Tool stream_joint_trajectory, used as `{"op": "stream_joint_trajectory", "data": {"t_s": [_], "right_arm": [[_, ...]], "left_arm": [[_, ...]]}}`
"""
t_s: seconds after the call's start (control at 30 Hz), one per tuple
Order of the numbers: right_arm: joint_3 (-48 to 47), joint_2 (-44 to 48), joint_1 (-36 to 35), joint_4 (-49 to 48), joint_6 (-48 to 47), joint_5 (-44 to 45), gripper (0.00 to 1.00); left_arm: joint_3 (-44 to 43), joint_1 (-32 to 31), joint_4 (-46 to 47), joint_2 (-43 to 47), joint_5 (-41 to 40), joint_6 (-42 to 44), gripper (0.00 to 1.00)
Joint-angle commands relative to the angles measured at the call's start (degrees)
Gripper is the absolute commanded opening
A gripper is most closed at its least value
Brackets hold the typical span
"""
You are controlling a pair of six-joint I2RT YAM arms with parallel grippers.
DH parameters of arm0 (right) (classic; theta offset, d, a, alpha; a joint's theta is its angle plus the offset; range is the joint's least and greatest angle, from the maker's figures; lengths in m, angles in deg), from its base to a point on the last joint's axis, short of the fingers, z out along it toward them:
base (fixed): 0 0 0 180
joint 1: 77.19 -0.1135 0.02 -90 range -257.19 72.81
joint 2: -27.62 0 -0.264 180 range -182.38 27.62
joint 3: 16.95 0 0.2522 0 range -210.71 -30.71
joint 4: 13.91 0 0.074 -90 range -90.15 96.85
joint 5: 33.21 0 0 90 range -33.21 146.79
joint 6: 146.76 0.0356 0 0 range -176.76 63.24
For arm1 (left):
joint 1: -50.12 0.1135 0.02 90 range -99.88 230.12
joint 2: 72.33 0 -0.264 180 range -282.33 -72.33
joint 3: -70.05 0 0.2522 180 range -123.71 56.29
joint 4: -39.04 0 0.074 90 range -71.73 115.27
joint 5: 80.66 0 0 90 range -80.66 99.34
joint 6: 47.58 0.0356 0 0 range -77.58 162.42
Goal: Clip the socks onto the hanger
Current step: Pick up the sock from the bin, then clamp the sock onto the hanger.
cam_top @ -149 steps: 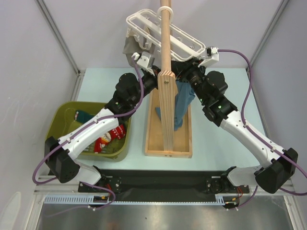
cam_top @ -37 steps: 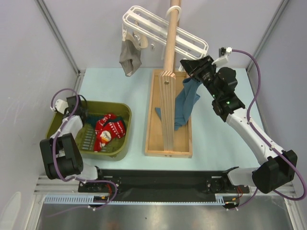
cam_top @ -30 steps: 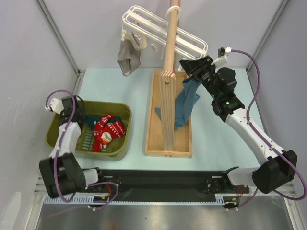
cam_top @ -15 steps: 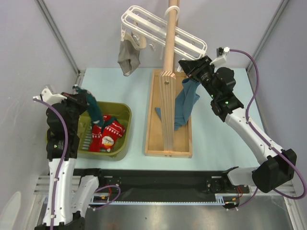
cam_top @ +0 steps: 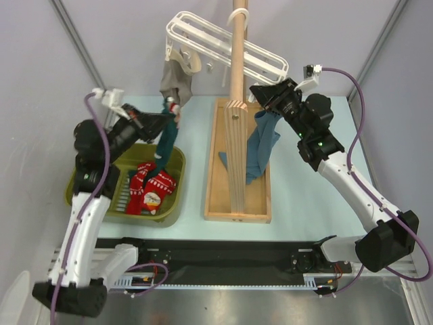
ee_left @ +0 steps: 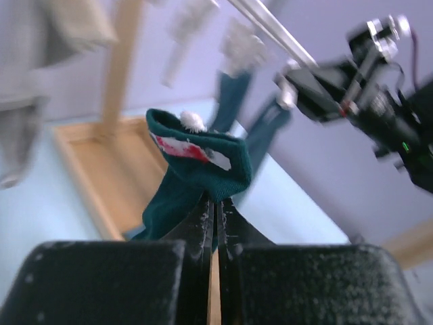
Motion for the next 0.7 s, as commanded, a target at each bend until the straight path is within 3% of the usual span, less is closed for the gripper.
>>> {"op": "stream_joint_trajectory", "data": {"t_s": [0.0, 0.37, 0.67], "right_arm": [[-0.7, 0.6, -0.5, 1.7, -2.2, -4.8, 0.0], [0.5, 0.4, -0.4, -6.8, -1.7, -14.6, 0.0], [0.8, 1.6, -0.4, -8.0, -1.7, -16.3, 0.0]], "left_arm": [[-6.8, -5.3, -1.0, -8.4, 12.9, 4.3, 0.0], [-20.8, -16.7, -6.7, -26.6, 22.5, 4.4, 0.0], [-26.3, -20.1, -9.5, -33.7, 19.1, 2.1, 0.0]]}}
